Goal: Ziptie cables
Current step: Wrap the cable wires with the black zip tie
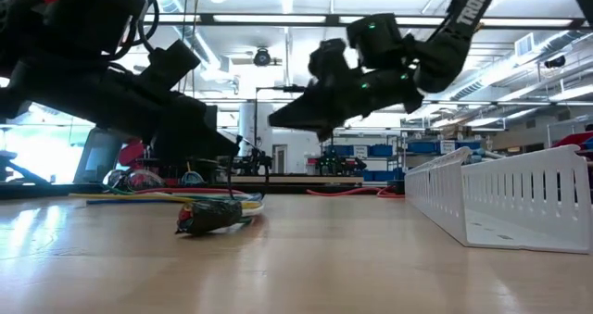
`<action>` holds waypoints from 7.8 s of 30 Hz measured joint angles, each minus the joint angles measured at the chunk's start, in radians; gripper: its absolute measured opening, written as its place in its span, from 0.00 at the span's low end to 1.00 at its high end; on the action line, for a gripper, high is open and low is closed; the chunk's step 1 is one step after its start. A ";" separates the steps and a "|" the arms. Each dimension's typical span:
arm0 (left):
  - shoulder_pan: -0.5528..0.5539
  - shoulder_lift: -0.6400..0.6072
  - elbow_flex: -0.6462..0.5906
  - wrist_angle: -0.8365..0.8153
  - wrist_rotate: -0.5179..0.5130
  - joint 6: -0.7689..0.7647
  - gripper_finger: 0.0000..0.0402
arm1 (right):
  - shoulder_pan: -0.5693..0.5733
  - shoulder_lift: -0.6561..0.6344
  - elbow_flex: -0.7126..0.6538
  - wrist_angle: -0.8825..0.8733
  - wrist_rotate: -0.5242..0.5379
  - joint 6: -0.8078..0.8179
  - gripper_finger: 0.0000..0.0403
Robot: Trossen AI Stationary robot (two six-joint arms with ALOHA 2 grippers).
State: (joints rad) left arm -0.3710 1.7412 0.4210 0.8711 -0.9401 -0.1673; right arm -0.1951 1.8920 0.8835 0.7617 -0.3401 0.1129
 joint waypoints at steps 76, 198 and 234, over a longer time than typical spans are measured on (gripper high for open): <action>0.011 0.000 0.002 0.087 0.043 0.115 0.00 | -0.010 0.118 0.281 -0.333 -0.264 0.077 0.19; 0.134 -0.016 -0.083 0.393 0.245 -0.225 0.22 | -0.028 0.120 0.279 -0.377 -0.337 -0.001 0.00; 0.167 -0.015 -0.083 0.394 0.260 -0.230 0.18 | -0.015 0.118 0.280 -0.393 -0.332 -0.012 0.00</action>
State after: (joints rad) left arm -0.2041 1.7260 0.3382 1.2653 -0.6800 -0.3973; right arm -0.2097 2.0098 1.1633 0.3687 -0.6722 0.1009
